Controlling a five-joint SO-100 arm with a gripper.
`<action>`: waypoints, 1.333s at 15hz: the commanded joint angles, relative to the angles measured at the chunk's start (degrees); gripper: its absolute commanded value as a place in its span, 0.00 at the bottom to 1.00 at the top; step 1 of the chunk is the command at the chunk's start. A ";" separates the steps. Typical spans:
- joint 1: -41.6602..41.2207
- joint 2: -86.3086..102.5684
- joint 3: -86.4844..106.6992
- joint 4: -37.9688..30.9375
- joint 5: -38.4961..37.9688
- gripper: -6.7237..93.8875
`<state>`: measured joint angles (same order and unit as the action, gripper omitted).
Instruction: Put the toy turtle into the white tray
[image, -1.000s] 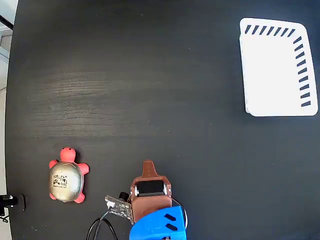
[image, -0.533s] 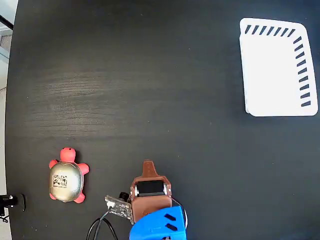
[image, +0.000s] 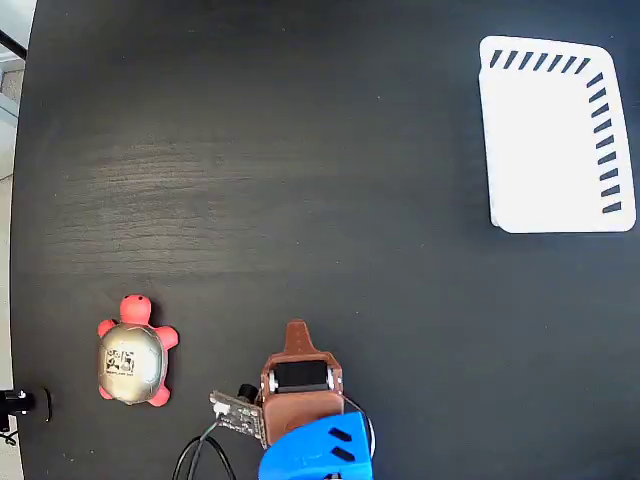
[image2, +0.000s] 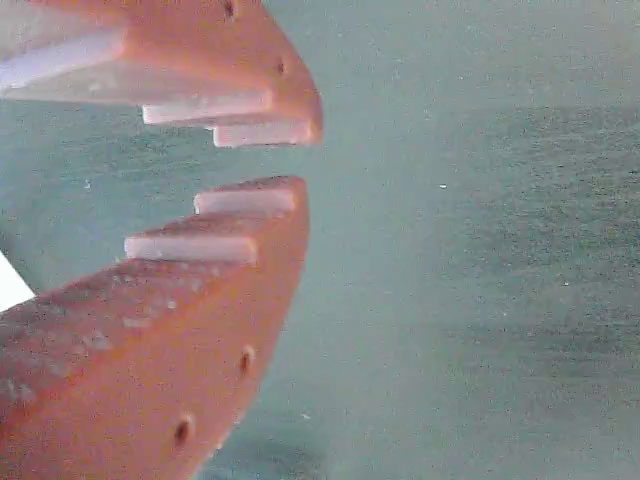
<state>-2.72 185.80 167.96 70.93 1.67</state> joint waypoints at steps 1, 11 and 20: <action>-0.62 0.62 -0.53 0.79 0.44 0.07; -3.52 -2.02 -0.70 -0.62 -1.85 0.07; -16.96 -25.22 -17.23 -3.87 -2.55 0.07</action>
<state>-16.35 161.10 157.68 66.01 0.26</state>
